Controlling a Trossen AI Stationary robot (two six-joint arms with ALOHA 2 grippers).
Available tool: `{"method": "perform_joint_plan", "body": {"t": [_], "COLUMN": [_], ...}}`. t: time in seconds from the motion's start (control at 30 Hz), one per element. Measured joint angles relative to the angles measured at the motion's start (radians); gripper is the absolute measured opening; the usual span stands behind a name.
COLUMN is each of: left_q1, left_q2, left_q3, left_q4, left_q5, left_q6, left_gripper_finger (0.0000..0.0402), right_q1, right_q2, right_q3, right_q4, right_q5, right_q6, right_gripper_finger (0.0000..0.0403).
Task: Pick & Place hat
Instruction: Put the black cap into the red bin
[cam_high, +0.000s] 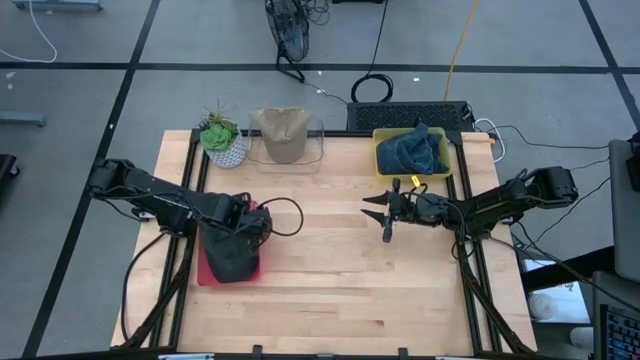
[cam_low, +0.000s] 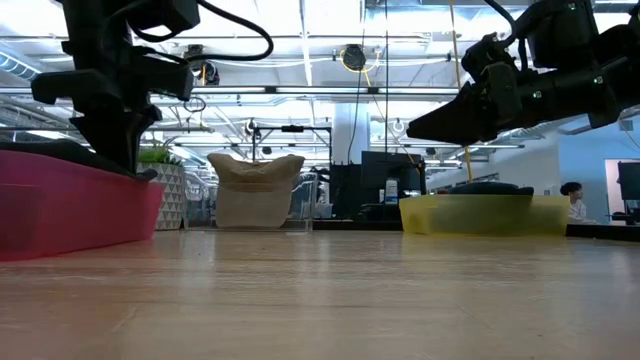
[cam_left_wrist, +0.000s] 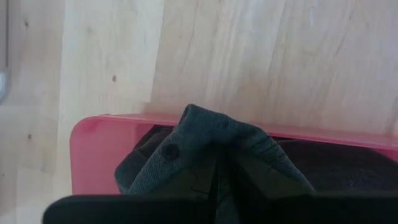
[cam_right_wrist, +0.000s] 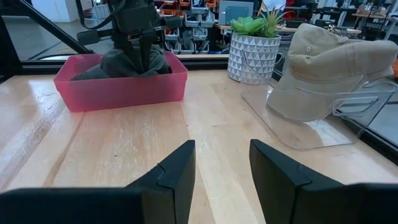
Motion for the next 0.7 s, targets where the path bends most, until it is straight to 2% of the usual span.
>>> {"method": "perform_joint_plan", "body": {"t": [0.47,0.7], "left_q1": [0.0,0.0], "left_q2": [0.0,0.026], "left_q3": [0.0,-0.042], "left_q4": [0.001,0.051], "left_q5": [0.048,0.122], "left_q6": [0.01,0.047], "left_gripper_finger": [0.0046,0.0046], "right_q1": [0.0,0.0], "right_q2": [0.0,0.0], "right_q3": [0.0,0.0], "right_q4": [0.006,0.017], "right_q5": [0.0,0.0], "right_q6": [-0.003,-0.017], "right_gripper_finger": [0.013,0.013]}}
